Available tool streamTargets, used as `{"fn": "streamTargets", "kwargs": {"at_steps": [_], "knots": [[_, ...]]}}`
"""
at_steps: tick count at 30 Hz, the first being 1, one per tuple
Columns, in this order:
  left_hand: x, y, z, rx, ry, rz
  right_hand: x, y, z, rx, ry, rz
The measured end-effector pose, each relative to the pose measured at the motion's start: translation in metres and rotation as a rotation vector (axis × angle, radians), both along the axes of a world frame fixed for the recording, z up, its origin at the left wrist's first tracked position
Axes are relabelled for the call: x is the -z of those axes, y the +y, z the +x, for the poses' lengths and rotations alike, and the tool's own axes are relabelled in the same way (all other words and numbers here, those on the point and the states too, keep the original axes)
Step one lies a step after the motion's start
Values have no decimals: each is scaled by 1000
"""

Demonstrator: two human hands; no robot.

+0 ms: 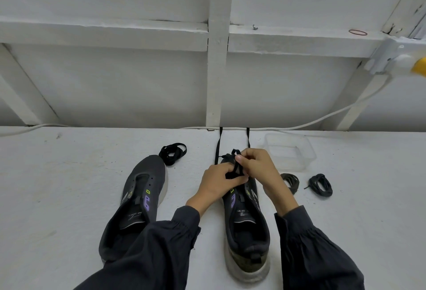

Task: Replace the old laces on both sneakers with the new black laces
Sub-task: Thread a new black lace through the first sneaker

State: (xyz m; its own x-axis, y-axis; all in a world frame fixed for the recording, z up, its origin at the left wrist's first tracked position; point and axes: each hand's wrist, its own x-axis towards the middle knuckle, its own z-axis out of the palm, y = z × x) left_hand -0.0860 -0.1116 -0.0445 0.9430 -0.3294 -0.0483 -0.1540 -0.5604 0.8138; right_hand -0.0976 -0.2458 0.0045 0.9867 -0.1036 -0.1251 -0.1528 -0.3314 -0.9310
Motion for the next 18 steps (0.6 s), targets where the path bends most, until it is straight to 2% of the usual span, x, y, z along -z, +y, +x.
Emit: {"fn": "streamTargets", "kwargs": {"at_steps": [4,11,14,18], "knots": [[-1,2,-1,17,13,-32,-15,-1,3,23,-28,149],[-2,3,-3,34,10,-82,-82,-2,38,91,-266,369],[-3,5,-2,40,25,-95,-102,-4,60,82,-326,368],[-1,5,0,48,13,-48,-79,-6,84,93,-275,275]]}}
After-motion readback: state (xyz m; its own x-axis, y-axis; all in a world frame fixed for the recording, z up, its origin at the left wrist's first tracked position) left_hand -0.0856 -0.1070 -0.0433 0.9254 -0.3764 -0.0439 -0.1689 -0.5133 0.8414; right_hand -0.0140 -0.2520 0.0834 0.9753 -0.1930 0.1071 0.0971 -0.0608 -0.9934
